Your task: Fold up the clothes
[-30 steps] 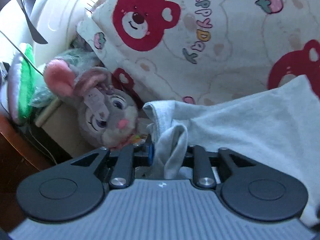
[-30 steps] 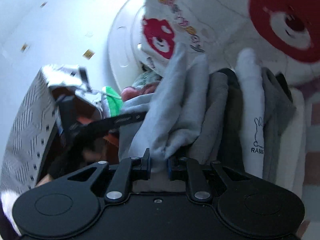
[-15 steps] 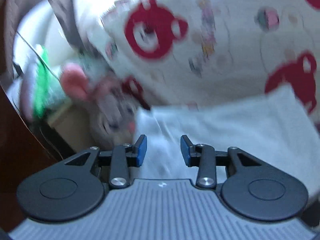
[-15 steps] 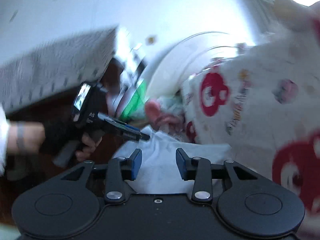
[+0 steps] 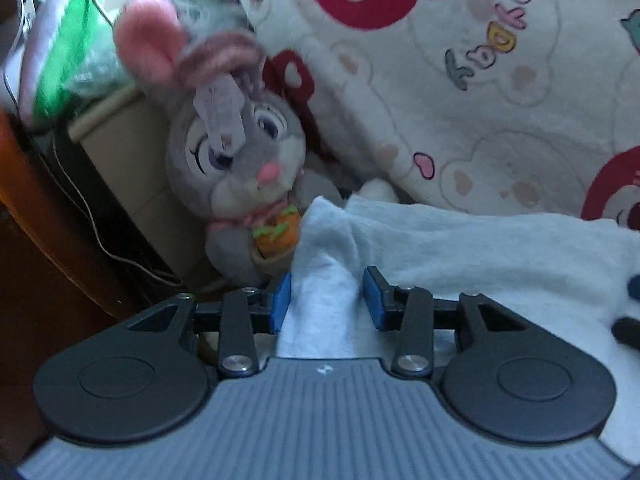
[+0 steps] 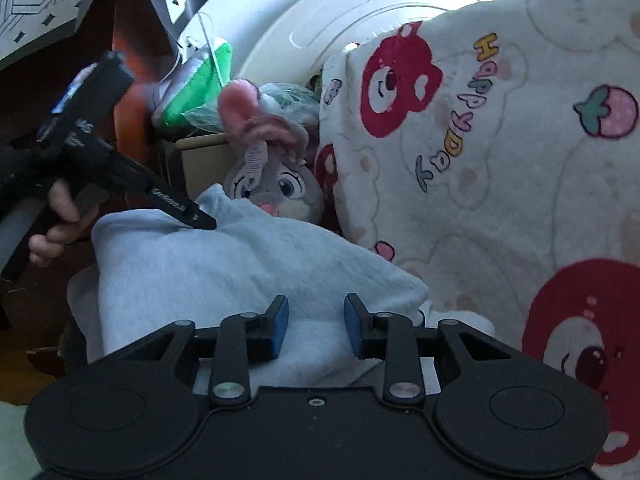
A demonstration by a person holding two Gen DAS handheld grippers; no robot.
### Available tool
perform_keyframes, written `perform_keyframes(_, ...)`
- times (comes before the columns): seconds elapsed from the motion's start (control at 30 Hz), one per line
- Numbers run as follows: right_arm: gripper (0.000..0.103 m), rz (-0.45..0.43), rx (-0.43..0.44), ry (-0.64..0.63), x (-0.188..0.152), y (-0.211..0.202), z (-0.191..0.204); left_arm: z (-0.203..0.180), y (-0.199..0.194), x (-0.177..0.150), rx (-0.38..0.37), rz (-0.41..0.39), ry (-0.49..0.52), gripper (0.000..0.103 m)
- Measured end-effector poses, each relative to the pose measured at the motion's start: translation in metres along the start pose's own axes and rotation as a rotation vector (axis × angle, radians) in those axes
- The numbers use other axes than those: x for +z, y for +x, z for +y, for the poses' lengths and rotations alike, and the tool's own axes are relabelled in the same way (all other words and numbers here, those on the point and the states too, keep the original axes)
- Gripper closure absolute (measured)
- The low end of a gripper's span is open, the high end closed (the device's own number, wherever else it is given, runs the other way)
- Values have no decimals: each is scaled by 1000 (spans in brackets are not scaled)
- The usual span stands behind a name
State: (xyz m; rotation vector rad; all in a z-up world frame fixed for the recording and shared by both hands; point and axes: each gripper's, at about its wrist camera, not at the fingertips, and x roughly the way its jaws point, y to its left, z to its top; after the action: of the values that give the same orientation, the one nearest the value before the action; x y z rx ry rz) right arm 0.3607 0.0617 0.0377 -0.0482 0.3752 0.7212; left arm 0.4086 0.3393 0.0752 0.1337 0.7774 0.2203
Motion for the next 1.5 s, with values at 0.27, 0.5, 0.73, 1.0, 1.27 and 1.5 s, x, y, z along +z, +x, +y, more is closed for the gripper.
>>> perform_keyframes(0.27, 69, 6, 27, 9, -8, -1, 8, 15, 1, -4, 11, -19, -21, 52)
perform_keyframes(0.5, 69, 6, 61, 62, -9, -9, 5, 25, -7, -3, 21, -28, -55, 50)
perform_keyframes(0.73, 68, 3, 65, 63, -8, -23, 8, 24, -29, 0, 104, -113, -43, 51)
perform_keyframes(1.0, 66, -29, 141, 101, -31, -49, 15, 24, -18, -17, 119, -88, -29, 52)
perform_keyframes(1.27, 60, -29, 186, 210, -68, -91, 16, 35, -40, -19, 155, -123, 1, 50)
perform_keyframes(1.5, 53, -27, 79, 333, -133, -170, -11, 40, -98, -69, 301, -126, 3, 51)
